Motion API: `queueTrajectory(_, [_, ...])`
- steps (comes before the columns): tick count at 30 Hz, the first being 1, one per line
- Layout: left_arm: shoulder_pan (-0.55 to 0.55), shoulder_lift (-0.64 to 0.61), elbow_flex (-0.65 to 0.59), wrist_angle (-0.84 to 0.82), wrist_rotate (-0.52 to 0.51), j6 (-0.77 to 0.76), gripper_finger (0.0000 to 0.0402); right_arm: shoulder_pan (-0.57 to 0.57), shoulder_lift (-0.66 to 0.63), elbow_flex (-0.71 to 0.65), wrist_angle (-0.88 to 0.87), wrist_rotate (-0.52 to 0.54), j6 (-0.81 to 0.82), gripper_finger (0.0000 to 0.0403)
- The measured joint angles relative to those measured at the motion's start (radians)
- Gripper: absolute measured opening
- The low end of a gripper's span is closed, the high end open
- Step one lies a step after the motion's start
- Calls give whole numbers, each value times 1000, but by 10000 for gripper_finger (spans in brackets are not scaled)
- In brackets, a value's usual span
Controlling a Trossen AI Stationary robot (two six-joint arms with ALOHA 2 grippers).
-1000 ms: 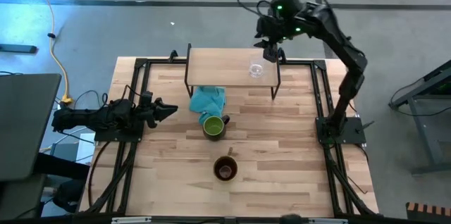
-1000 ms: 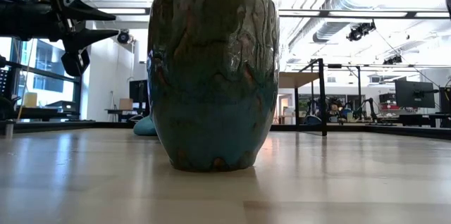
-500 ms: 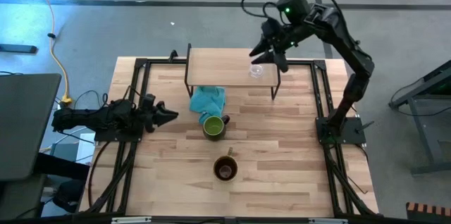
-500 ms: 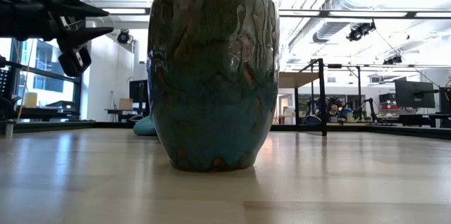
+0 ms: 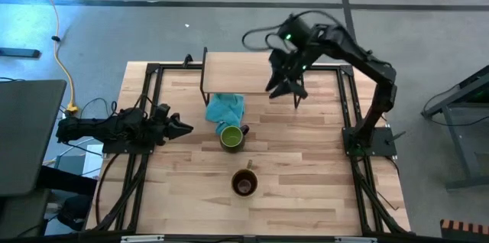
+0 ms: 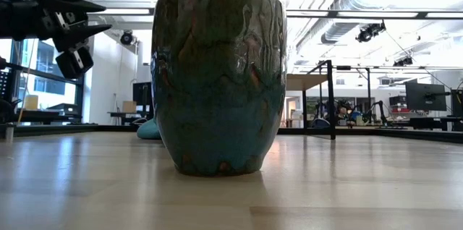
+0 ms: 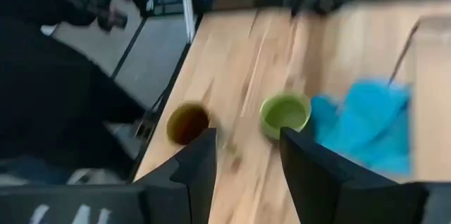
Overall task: Stack small to large cups/mugs on shelf
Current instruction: Put the black mug on the shelf
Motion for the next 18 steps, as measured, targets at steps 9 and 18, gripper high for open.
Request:
queueTrajectory(9, [0, 0, 0, -8, -49, 70, 106, 78, -1, -300, 54, -5, 16, 144])
queueTrajectory(18, [0, 0, 0, -7, -25, 29, 106, 122, 0, -540, 286, -6, 173, 144])
